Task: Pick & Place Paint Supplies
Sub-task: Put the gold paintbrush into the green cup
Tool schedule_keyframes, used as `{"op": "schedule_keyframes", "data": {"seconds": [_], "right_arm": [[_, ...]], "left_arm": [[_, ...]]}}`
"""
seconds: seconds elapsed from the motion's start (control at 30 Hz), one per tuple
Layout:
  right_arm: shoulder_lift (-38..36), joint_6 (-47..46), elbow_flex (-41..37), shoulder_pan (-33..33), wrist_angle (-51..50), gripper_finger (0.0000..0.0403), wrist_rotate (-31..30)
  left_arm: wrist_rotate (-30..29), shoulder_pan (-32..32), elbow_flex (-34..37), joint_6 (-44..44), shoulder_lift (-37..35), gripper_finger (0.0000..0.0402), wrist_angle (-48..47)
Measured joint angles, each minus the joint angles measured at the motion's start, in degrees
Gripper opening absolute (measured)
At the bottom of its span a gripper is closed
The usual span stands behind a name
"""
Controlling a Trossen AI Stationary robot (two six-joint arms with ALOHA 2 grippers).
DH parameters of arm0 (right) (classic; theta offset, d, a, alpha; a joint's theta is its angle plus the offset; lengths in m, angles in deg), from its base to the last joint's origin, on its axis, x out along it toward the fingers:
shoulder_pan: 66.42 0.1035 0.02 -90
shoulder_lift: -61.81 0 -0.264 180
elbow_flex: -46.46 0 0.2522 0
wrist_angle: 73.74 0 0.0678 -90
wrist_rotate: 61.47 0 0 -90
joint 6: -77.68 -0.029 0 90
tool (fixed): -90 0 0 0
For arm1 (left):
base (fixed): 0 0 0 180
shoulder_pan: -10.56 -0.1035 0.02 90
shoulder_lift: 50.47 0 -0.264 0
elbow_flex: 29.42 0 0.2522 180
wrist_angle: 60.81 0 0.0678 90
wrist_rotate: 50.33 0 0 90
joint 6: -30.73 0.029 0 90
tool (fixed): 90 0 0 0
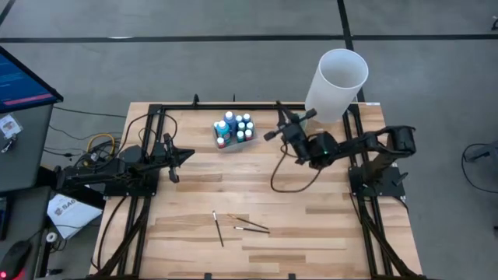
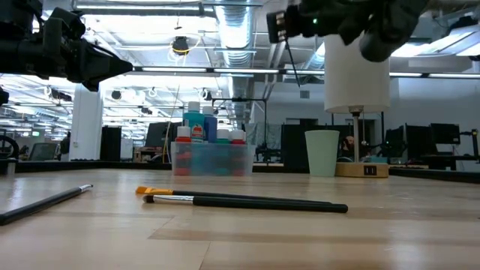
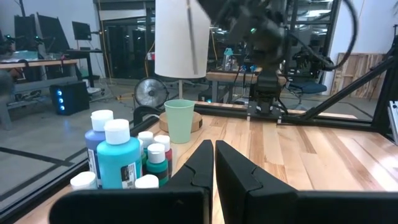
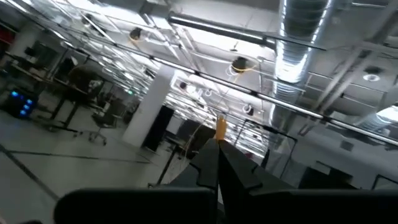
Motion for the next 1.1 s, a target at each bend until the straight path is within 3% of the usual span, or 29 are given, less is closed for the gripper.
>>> {"op": "schedule_keyframes", "data": {"seconds": [0.67, 1.1], "right_arm": [[11.2, 2.7, -0.1, -6.9, 0.0, 0.0000, -6.2], [11.6, 7.9, 0.0, -9.1, -1.1, 0.0000, -7.1]], "left_arm": [[-0.2, 0.0, 0.0, 0.0, 0.0, 0.0002, 0.9], [-0.1, 0.0, 0.0, 0.0, 0.0, 0.0002, 1.1]]}}
